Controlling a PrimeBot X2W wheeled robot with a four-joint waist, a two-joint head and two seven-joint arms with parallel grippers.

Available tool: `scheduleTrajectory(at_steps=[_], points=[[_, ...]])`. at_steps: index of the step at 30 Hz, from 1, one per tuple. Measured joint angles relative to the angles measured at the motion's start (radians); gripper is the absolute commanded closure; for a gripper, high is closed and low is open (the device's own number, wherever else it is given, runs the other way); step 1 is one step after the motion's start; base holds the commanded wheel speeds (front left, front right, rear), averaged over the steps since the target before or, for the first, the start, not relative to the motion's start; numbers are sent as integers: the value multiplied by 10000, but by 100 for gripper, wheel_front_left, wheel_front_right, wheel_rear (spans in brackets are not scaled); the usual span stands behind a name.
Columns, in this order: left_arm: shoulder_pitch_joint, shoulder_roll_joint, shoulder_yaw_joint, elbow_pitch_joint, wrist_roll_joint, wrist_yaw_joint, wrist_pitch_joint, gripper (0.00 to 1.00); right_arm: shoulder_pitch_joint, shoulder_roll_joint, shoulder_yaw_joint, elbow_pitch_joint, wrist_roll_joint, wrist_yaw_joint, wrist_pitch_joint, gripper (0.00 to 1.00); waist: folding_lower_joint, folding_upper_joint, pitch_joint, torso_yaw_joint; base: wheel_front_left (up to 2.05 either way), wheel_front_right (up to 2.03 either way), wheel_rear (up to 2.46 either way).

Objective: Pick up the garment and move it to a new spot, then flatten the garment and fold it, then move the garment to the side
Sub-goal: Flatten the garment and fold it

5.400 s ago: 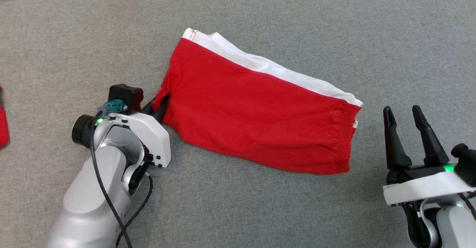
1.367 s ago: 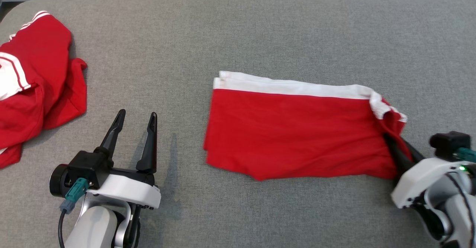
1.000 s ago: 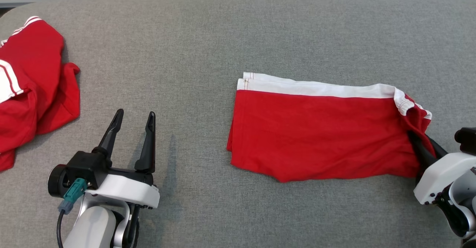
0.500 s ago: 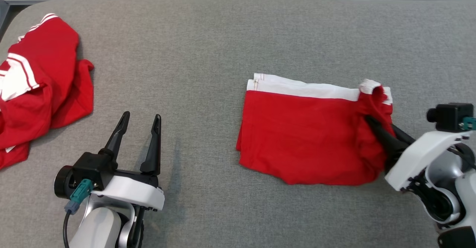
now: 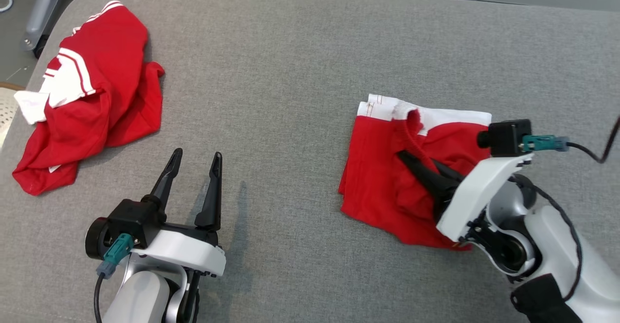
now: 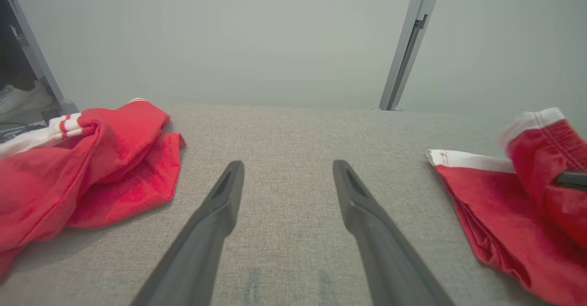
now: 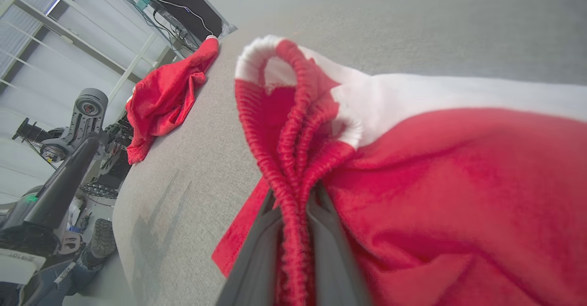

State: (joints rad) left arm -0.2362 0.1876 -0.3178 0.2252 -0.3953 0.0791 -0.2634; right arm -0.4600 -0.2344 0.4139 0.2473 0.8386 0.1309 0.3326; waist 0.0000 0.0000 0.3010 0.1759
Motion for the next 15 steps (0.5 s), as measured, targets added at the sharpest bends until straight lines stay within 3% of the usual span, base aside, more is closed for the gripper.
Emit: scheduleTrajectory(at_steps=[9,10,12,13,15], points=[[-134,-142,52,48,69,-84,2,0,-740,125,1122,1053,376,0,-836,100,0,0,229,161,0,0,0],[-162,-151,81,46,71,-90,0,0,-821,115,1239,1129,420,-2,-961,72,0,0,248,150,0,0,0],[-163,-182,100,58,132,-92,0,0,-939,58,1507,1141,424,0,-1285,38,0,0,269,110,0,0,0],[-163,-201,117,63,163,-119,2,0,-990,19,1661,1131,422,0,-1457,0,-1,1,271,84,0,0,0],[-163,-228,148,75,176,-123,2,0,-1059,-63,1889,1003,422,0,-1839,0,0,0,264,22,0,0,0]])
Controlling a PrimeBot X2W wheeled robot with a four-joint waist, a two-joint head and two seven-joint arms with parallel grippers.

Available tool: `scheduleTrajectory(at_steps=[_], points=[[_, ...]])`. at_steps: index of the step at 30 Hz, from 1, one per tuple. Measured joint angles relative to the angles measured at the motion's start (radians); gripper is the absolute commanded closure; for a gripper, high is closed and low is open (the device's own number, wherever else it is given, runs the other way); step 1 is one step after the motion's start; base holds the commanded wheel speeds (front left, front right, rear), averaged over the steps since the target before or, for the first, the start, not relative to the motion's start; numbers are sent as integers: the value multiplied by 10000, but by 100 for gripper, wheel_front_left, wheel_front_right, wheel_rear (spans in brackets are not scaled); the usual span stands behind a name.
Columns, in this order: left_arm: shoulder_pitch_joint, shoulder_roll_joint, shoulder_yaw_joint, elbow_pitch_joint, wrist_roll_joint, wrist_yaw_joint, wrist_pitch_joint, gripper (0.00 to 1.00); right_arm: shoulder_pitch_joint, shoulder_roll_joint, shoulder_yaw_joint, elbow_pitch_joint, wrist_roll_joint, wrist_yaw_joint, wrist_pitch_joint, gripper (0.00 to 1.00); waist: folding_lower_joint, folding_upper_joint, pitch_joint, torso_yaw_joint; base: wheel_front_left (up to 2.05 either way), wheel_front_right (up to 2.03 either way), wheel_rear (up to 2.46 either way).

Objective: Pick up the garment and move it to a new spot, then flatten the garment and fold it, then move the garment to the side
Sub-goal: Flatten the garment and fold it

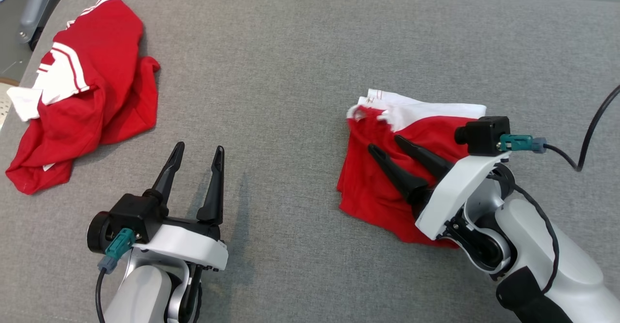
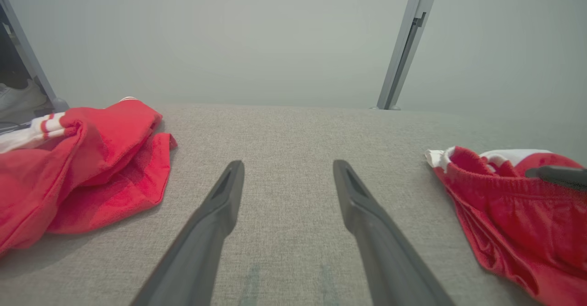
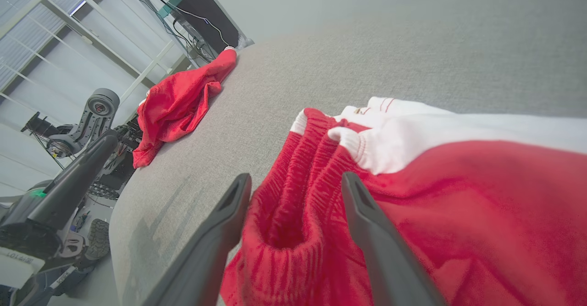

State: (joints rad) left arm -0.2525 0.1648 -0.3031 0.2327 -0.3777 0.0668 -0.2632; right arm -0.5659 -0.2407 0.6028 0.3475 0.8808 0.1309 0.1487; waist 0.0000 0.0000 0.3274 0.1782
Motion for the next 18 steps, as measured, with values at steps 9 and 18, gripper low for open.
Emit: scheduleTrajectory(at_steps=[9,18], points=[[6,-13,171,12,128,-54,-2,0,-86,-650,456,-650,-926,0,-2144,0,0,0,-154,-418,0,0,0],[71,86,345,-58,157,-12,-2,0,695,-826,-1891,-731,-3162,0,-3950,0,0,0,-345,-868,0,0,0]])
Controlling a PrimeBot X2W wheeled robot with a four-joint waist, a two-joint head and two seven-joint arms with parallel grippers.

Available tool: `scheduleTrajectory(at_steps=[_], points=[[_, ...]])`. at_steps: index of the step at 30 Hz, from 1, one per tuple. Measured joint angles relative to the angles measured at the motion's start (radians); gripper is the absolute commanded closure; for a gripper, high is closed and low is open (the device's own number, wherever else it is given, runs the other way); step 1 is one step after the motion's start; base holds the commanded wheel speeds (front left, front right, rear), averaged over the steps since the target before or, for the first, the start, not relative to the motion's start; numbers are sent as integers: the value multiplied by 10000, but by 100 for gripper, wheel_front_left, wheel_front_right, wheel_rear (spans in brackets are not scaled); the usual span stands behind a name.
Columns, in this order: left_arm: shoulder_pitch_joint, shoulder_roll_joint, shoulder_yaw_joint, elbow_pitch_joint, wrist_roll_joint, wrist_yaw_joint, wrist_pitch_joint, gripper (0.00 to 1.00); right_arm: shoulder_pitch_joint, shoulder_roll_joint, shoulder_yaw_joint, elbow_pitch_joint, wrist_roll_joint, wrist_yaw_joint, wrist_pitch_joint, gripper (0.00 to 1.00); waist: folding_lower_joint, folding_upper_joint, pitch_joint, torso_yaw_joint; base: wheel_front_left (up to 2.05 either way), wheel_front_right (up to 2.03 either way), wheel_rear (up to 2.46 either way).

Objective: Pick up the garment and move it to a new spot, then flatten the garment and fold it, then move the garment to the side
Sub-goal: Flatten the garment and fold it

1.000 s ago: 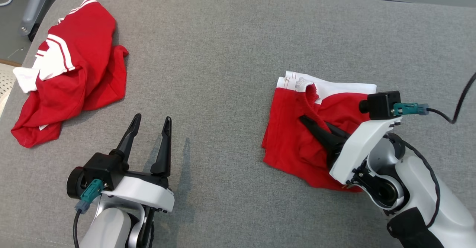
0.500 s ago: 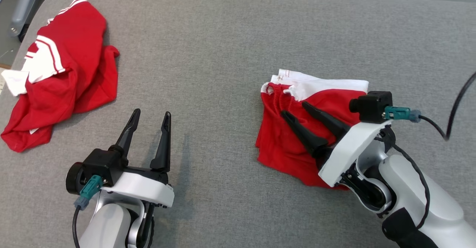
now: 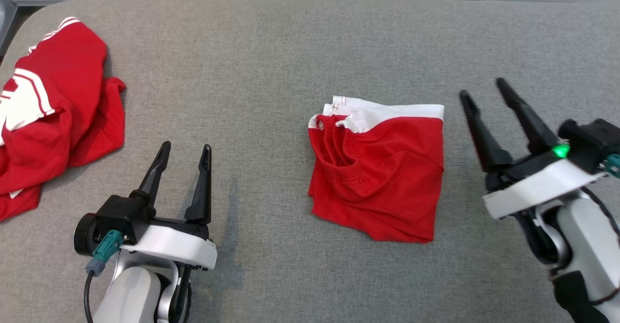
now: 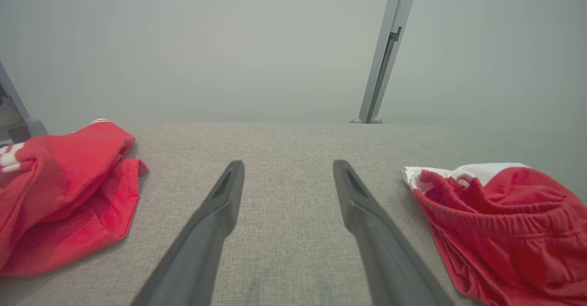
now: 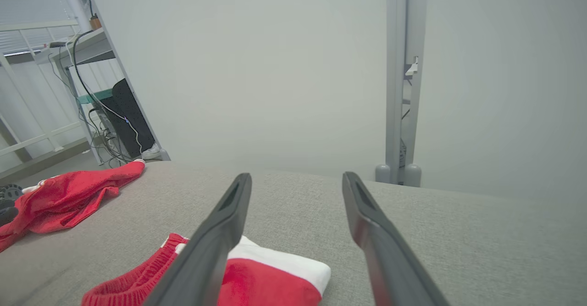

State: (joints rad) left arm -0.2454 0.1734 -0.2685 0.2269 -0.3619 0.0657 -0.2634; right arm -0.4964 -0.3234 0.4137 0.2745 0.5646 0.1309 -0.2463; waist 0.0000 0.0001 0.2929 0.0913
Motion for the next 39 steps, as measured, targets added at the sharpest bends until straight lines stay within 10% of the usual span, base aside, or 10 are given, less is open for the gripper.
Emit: scheduleTrajectory(at_steps=[11,39], points=[[358,194,355,-343,-94,238,0,0,2257,543,-3030,-1160,-2038,0,-138,0,0,0,-320,-330,0,0,0],[2451,660,199,-1501,-357,662,702,0,5445,1444,-4433,-2569,-2625,0,1068,0,0,0,-2393,-592,0,0,0]])
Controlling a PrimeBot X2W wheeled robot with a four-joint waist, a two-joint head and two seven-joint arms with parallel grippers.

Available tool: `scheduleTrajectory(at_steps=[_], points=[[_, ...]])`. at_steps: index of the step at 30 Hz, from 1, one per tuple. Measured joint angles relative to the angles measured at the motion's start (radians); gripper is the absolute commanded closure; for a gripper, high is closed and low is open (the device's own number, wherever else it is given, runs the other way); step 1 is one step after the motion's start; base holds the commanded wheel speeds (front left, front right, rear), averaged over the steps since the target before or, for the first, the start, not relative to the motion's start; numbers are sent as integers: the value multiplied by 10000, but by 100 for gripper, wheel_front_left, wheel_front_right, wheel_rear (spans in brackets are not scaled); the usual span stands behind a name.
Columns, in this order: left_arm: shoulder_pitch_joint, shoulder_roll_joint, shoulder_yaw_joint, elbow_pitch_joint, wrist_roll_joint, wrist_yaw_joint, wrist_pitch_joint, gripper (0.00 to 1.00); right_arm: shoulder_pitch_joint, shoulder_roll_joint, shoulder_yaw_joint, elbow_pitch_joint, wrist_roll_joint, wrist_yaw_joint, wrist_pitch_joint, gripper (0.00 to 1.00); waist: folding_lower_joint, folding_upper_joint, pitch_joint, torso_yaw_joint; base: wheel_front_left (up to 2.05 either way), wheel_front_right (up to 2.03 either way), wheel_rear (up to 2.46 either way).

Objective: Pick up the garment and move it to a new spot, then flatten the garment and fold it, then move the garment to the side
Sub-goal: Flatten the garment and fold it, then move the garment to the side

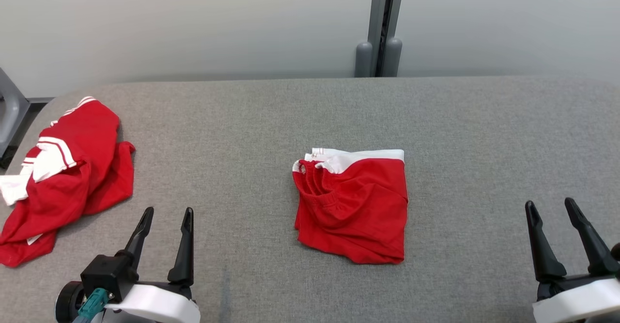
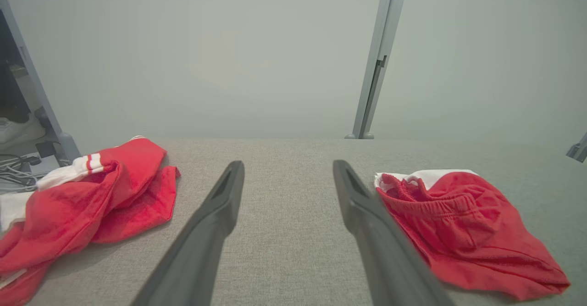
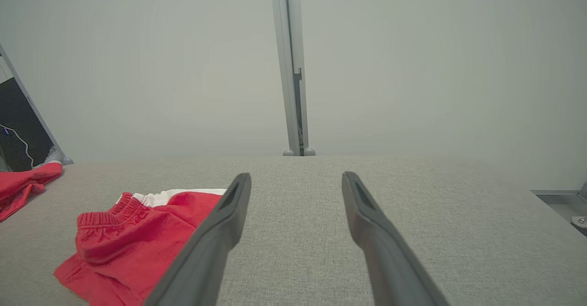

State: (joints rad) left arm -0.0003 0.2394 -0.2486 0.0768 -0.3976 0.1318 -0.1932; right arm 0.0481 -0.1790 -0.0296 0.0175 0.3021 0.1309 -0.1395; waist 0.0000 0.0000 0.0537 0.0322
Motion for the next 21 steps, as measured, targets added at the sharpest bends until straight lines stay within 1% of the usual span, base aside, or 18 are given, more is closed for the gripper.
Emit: scheduleTrajectory(at_steps=[9,21], points=[[382,157,75,-272,-163,113,150,0,582,180,-192,-445,-67,0,449,0,0,1,-354,-13,0,0,0],[451,282,61,-366,-222,182,272,0,615,247,-203,-612,-111,0,556,0,0,0,-270,-67,0,0,0]])
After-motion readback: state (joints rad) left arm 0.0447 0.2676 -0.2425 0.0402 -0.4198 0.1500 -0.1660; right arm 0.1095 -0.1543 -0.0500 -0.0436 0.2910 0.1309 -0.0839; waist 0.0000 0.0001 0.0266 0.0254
